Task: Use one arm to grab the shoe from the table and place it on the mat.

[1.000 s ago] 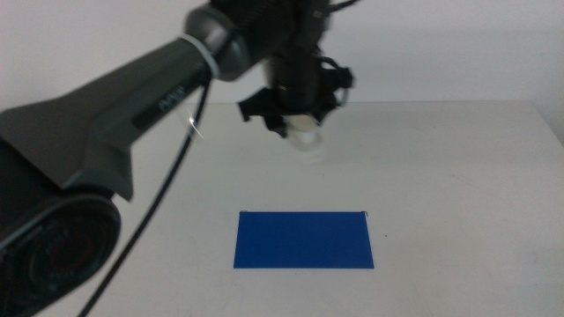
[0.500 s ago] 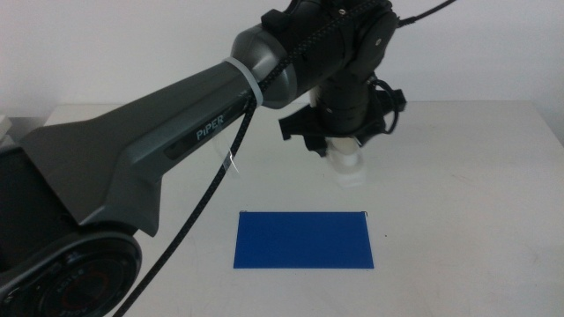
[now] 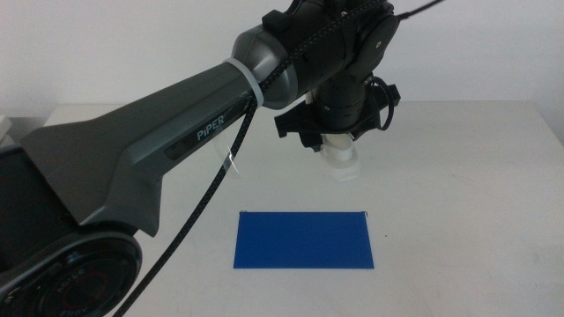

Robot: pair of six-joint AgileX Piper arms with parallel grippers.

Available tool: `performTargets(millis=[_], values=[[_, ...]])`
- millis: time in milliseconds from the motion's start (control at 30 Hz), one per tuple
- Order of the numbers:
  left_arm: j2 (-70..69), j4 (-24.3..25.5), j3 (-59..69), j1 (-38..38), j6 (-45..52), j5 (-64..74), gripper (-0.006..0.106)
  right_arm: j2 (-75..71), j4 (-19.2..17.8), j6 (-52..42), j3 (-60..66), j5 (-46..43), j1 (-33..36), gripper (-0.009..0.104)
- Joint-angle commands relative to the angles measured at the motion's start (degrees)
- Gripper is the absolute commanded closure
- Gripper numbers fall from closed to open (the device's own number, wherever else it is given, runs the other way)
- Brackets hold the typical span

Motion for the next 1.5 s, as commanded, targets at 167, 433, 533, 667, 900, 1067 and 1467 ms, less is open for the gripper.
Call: performTargets(millis=[167,433,533,667,900,1067,1467], values=[[-4.4,1.2,-1.8,-0.2,-41.5,3.6,0.101,0.2,-0.5,-0.6,0.3,-4.2,-0.1,0.017],[-3.5,0.5,-1.6,-0.2,-61.8,3.6,0.101,0.2,-0.5,-0.6,0.3,-4.2,-0.1,0.017],[-2.9,0.5,-1.6,-0.2,-62.0,3.6,0.101,0.2,-0.5,-0.5,0.3,-4.2,-0.1,0.017],[-1.0,1.0,-1.6,-0.2,-62.0,3.7,0.101,0.2,-0.5,-0.5,0.3,-4.2,-0.1,0.017],[-0.6,2.4,3.6,-0.2,-62.0,3.8,0.101,0.2,-0.5,-0.5,0.3,-4.2,-0.1,0.017],[-3.4,2.0,10.6,-0.2,-62.0,3.8,0.101,0.2,-0.5,-0.5,0.3,-4.2,-0.1,0.017],[-4.7,0.0,18.3,0.2,-62.0,3.8,0.101,0.2,-0.5,-0.5,0.3,-4.2,-0.1,0.017]])
